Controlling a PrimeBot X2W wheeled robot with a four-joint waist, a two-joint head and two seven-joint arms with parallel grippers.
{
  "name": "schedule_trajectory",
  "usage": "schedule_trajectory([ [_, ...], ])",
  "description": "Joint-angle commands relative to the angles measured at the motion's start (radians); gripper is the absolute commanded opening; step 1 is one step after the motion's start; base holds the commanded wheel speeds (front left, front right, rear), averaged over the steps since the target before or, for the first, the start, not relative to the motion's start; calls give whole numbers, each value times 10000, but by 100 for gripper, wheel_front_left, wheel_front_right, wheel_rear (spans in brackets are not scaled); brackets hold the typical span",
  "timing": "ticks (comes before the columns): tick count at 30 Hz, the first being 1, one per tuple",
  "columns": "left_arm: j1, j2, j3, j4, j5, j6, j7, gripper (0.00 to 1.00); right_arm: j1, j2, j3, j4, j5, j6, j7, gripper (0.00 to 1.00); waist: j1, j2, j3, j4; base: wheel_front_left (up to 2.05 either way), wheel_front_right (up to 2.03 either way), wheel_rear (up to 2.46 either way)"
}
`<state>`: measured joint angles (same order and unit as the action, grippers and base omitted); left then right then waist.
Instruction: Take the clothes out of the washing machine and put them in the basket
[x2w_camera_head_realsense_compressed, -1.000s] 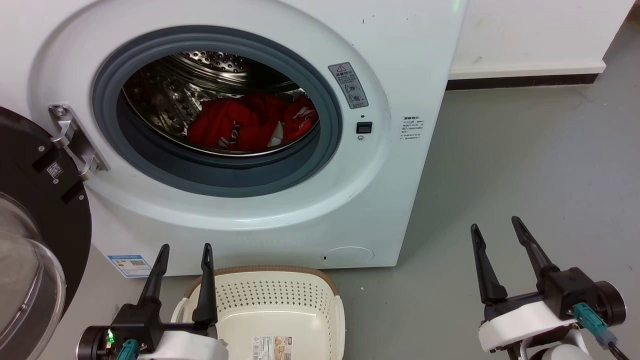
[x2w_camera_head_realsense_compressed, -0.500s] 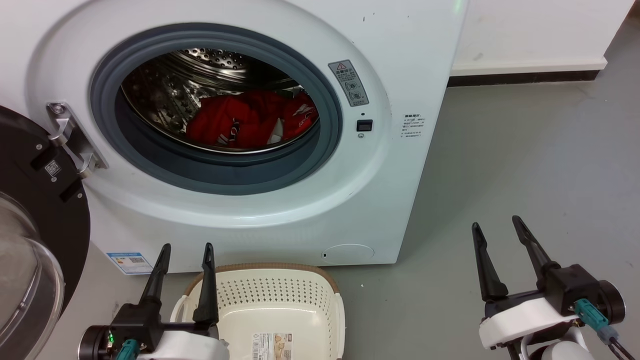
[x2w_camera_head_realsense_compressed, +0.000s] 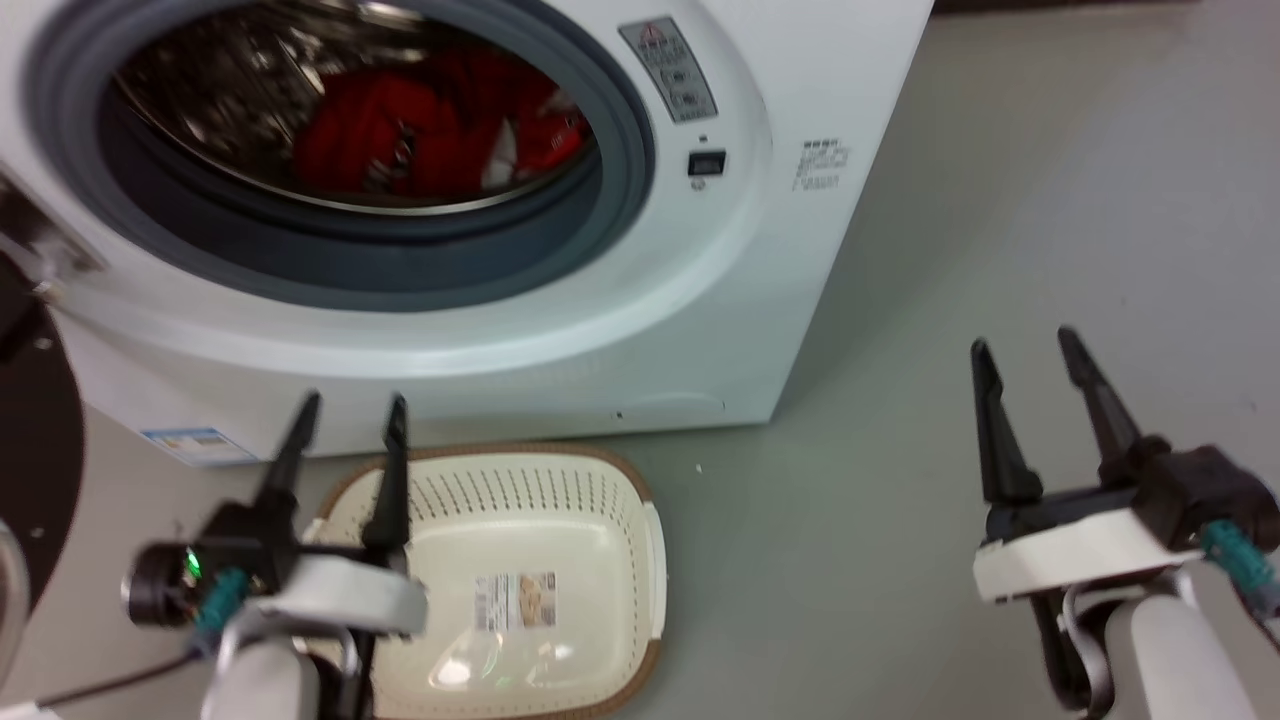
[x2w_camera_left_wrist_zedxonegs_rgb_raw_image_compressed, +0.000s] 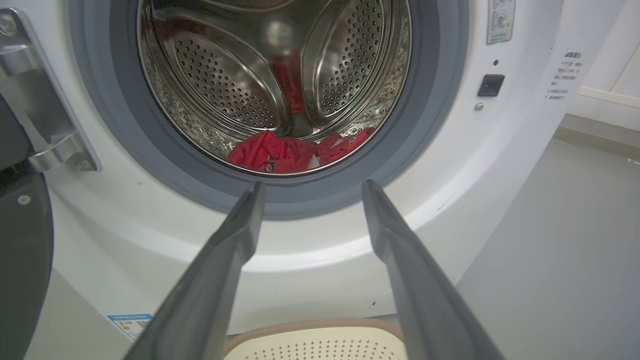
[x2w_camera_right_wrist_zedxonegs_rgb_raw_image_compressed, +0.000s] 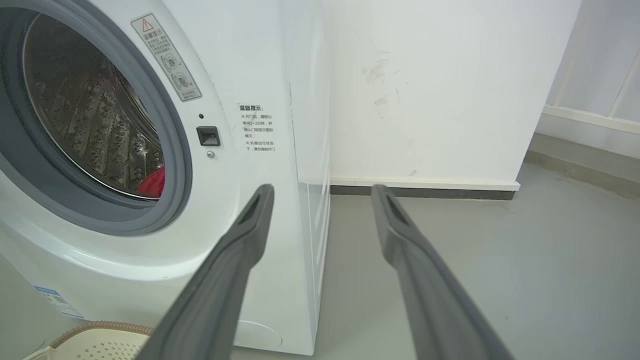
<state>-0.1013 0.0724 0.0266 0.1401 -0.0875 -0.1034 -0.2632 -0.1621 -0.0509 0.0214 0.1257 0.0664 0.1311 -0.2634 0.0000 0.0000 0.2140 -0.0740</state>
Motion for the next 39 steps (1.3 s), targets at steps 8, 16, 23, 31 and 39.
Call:
schedule_trajectory([
  [8, -3530, 1541, -135, 1402, -101, -242, -24, 100, -1290, 20, -413, -673, 259, -7, -21, 100, 0, 0, 3436, -701, 0, 0, 0],
  [16, -7743, 3492, -1484, 3771, -1282, -252, 695, 100, -1940, 17, -501, -969, 575, -7, -21, 100, 0, 0, 5054, -1200, 0, 0, 0],
  [23, -11340, 4788, -2510, 5210, -2120, -254, 2347, 100, -2099, 16, 104, -1304, 1070, -8, -21, 100, 0, 0, 6114, -1798, 0, 0, 0],
  [31, -14708, 5905, -3493, 6652, -2201, -255, 5224, 100, -2224, 17, 940, -1783, 1658, -8, -21, 100, 0, 0, 6956, -2842, 0, 0, 0],
  [39, -16594, 6621, -4554, 7622, -2293, -254, 7713, 100, -1796, 16, 1535, -2239, 1761, -8, -21, 100, 0, 0, 7343, -3609, 0, 0, 0],
])
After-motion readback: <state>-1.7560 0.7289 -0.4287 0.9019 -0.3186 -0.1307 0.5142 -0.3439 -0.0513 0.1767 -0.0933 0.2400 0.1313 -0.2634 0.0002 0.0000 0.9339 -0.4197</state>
